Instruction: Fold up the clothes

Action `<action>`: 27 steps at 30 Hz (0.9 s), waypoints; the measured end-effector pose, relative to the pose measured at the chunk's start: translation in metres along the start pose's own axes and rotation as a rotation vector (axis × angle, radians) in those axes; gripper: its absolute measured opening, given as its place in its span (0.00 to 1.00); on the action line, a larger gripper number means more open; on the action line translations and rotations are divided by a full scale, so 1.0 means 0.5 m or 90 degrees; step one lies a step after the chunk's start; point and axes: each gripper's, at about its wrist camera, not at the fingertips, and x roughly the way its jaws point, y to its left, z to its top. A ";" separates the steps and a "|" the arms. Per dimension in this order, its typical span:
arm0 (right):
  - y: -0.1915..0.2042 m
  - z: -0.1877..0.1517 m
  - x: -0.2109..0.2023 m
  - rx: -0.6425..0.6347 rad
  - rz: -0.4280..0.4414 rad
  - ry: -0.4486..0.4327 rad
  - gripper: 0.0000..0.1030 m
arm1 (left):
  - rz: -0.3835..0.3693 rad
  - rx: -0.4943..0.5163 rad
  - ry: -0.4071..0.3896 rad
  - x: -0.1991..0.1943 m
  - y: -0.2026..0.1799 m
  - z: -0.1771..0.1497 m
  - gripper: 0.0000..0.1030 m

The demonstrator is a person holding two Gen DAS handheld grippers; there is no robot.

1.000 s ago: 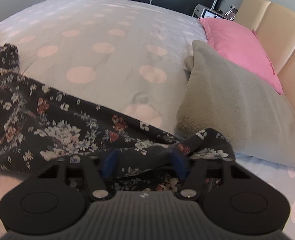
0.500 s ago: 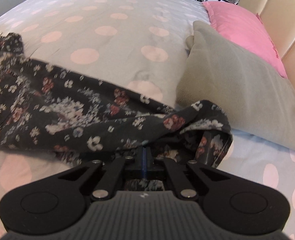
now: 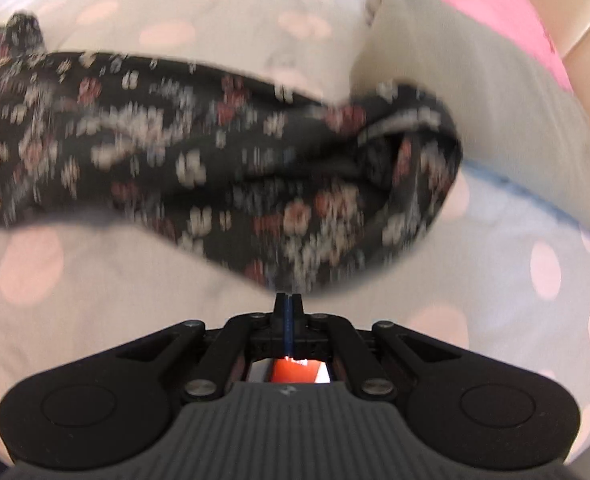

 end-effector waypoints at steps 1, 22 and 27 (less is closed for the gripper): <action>-0.002 -0.005 -0.003 0.003 0.001 -0.001 0.00 | 0.000 -0.003 -0.001 -0.003 0.002 0.000 0.10; -0.066 0.089 -0.075 0.099 -0.001 -0.187 0.51 | -0.036 0.003 -0.007 0.085 -0.029 0.070 0.62; -0.117 0.128 -0.060 0.189 -0.033 -0.214 0.64 | -0.039 -0.032 0.000 0.138 -0.034 0.080 0.61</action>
